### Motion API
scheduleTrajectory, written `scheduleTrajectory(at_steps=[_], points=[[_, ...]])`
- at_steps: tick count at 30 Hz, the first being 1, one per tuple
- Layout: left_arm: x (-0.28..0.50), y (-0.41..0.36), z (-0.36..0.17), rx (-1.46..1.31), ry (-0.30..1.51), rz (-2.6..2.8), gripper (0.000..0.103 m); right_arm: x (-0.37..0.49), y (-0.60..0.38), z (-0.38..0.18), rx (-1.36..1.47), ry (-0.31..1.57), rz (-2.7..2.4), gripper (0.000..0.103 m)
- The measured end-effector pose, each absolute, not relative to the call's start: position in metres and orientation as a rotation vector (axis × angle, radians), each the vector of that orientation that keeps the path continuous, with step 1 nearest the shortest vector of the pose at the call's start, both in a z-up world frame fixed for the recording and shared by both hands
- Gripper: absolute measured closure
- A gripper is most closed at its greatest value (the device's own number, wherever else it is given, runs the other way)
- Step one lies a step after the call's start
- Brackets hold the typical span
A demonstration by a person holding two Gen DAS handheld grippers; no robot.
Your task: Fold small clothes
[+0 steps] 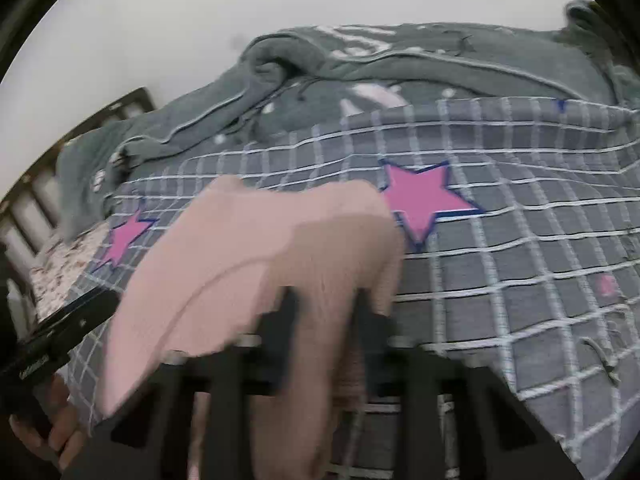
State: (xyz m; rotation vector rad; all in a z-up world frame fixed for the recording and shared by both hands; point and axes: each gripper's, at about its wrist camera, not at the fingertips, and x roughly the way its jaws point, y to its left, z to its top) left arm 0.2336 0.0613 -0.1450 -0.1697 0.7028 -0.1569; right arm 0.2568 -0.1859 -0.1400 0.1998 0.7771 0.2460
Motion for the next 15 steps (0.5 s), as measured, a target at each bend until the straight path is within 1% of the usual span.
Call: scheduleTrajectory(at_steps=[2, 4, 8, 15], points=[[0.237, 0.06, -0.145, -0.164, 0.7, -0.153, 0.032, 0.25, -0.183, -0.135, 0.145, 0.719, 0.227, 0.09], [0.241, 0.06, -0.145, -0.158, 0.699, -0.146, 0.032, 0.246, -0.186, -0.134, 0.143, 0.686, 0.224, 0.09], [0.248, 0.06, -0.148, -0.154, 0.705, -0.13, 0.029, 0.249, -0.188, -0.147, 0.155, 0.687, 0.213, 0.09], [0.252, 0.059, -0.15, -0.147, 0.707, -0.122, 0.027, 0.248, -0.186, -0.147, 0.145, 0.682, 0.206, 0.088]])
